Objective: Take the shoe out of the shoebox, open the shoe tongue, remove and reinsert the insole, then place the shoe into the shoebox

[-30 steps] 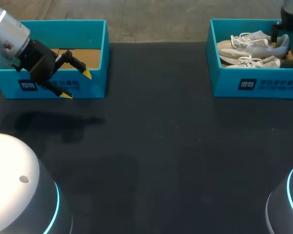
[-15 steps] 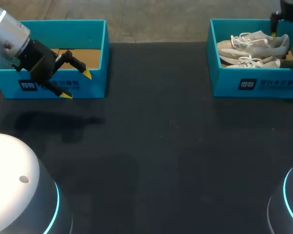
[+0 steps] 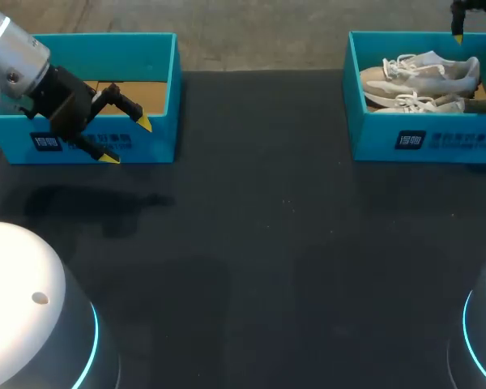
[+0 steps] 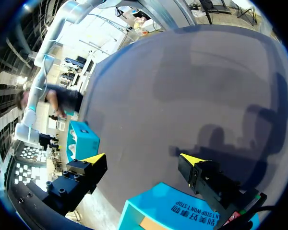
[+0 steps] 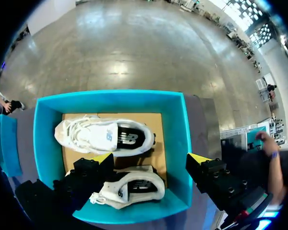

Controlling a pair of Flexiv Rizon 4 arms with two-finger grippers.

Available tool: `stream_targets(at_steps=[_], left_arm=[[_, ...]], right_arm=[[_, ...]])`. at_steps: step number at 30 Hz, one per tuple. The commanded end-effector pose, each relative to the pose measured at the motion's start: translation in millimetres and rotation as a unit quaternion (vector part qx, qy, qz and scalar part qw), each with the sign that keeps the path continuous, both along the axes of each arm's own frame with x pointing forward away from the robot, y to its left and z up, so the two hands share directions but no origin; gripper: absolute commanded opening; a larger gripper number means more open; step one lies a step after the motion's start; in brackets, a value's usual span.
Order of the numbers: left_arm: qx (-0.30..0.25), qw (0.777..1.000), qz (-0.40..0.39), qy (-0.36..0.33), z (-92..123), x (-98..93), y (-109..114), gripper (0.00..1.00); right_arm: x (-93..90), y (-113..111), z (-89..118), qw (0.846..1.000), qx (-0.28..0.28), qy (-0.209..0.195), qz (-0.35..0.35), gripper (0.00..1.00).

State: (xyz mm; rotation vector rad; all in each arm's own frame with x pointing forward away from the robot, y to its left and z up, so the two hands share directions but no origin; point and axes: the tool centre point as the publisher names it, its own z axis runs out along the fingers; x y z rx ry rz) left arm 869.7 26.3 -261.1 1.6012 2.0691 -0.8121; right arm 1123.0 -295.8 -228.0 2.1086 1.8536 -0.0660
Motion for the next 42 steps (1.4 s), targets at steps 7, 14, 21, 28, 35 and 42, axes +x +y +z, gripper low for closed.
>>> stream_targets(at_steps=[7, 14, 21, 28, 35, 42], left_arm=[[0.002, 1.0, 0.0, -0.001, 0, -0.3, 0, 1.0], [0.002, 1.0, 0.0, -0.001, 0, -0.3, 0, 1.0], [0.002, 1.0, 0.0, -0.001, 0, -0.3, 0, 1.0], [0.002, 1.0, 0.0, -0.001, 0, -0.3, 0, 1.0], [0.002, 1.0, 0.0, -0.001, 0, -0.3, 0, 1.0], [0.016, 1.0, -0.024, -0.001, 13, -8.4, 8, 1.0]], right_arm=[[-55.8, 48, 43, 0.999, 0.051, 0.001, 0.007, 1.0], [-90.3, 81, 52, 0.998, 0.068, 0.001, 0.004, 1.0], [-117.0, 113, 50, 0.997, 0.076, 0.009, 0.0, 1.0], [-142.3, 137, 46, 0.997, 0.081, 0.016, -0.009, 1.0], [-164.6, 151, 44, 0.996, 0.078, 0.025, -0.017, 1.0], [-186.3, 159, 40, 0.996, 0.077, 0.033, -0.027, 1.0]])
